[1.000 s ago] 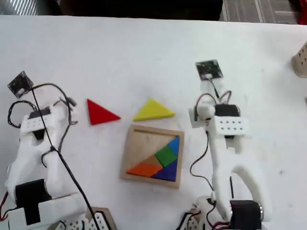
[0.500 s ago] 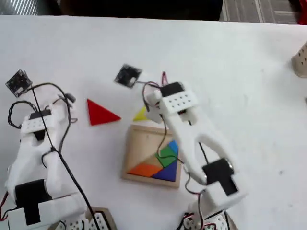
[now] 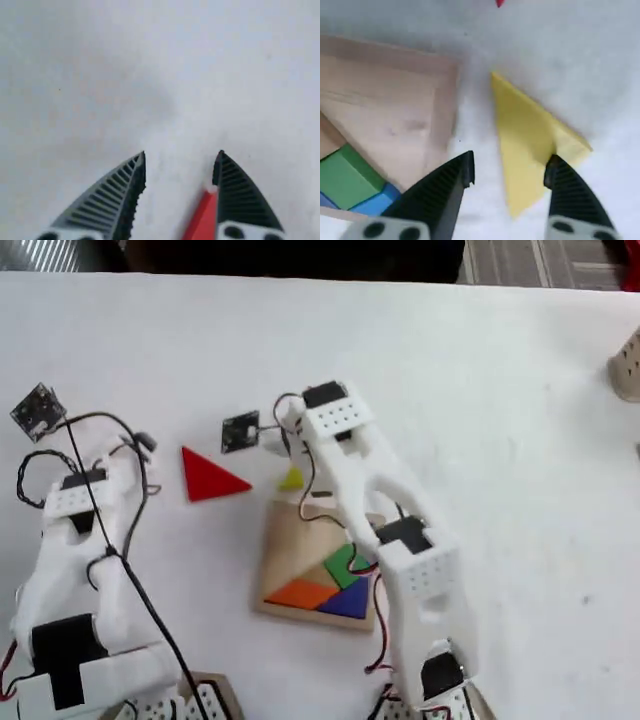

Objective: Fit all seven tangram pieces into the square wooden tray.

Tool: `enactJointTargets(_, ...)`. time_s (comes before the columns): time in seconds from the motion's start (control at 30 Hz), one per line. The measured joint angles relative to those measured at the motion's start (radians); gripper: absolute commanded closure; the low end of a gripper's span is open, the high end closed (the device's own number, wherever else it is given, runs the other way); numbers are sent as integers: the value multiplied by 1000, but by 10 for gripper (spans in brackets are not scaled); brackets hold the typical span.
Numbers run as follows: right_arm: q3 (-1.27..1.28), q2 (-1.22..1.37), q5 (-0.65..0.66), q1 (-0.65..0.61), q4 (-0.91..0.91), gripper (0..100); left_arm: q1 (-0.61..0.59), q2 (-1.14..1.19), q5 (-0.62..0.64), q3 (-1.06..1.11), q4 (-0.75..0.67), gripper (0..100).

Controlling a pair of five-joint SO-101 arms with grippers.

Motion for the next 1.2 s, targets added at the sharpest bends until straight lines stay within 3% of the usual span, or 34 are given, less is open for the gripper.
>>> enactJointTargets(0.13,-129,81,0,0,41,761,0,0,0,0,0,771)
enactJointTargets(0.3,-272,143,-49,5,104,673,0,0,0,0,0,771)
enactJointTargets(1.13,-411,299,-46,26,127,681,0,0,0,0,0,771)
enactJointTargets(1.2,-413,310,-46,26,115,720,0,0,0,0,0,771)
